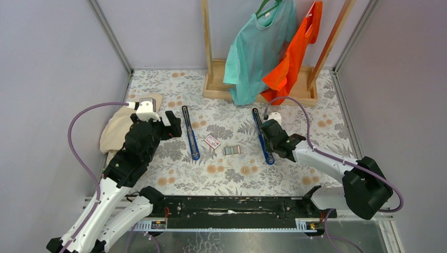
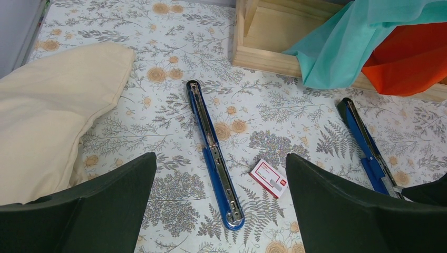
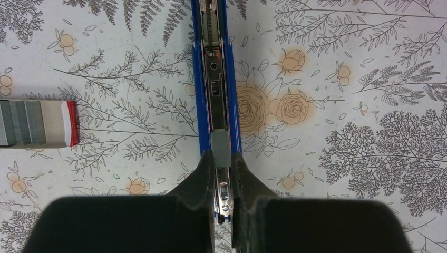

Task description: Load the staples into the stapler

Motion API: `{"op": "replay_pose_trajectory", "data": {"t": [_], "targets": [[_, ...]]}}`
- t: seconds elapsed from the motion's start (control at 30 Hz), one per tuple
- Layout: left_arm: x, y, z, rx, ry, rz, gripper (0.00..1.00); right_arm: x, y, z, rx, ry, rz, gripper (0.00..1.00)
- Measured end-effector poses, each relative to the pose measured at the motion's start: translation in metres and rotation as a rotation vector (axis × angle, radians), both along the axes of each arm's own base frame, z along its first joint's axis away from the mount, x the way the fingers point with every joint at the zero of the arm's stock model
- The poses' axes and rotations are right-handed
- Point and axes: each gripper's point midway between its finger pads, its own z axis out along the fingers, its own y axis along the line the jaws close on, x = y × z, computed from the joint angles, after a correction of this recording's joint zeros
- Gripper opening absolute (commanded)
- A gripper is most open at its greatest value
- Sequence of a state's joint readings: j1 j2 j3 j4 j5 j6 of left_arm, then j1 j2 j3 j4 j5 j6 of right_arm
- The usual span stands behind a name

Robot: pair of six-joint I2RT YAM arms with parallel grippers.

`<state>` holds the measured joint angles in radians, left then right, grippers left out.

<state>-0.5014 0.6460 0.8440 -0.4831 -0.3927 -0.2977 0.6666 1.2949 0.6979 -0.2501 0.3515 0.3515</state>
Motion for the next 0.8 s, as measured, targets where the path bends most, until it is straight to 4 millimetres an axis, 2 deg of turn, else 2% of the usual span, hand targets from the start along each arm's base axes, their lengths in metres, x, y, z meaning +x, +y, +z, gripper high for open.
{"op": "replay_pose_trajectory", "data": {"t": [0.17,0.3,0.4,0.6,0.8], "targets": [[0.000,0.001,0.000,0.000,0.000,0.003,1.00,-0.002,-0.001,-0.004,-0.006,0.013,-0.004,0.03],[0.000,0.001,0.000,0.000,0.000,0.004,1.00,-0.003,-0.001,-0.006,-0.007,0.020,-0.007,0.08],[0.000,0.001,0.000,0.000,0.001,0.003,1.00,-0.003,-0.001,-0.006,-0.006,0.023,-0.009,0.15],[0.000,0.000,0.000,-0.002,0.001,0.000,1.00,-0.006,-0.003,-0.008,-0.008,0.037,-0.017,0.40],[0.001,0.001,0.000,-0.003,0.001,0.001,1.00,-0.014,-0.008,-0.011,-0.032,0.070,-0.019,0.48]]}}
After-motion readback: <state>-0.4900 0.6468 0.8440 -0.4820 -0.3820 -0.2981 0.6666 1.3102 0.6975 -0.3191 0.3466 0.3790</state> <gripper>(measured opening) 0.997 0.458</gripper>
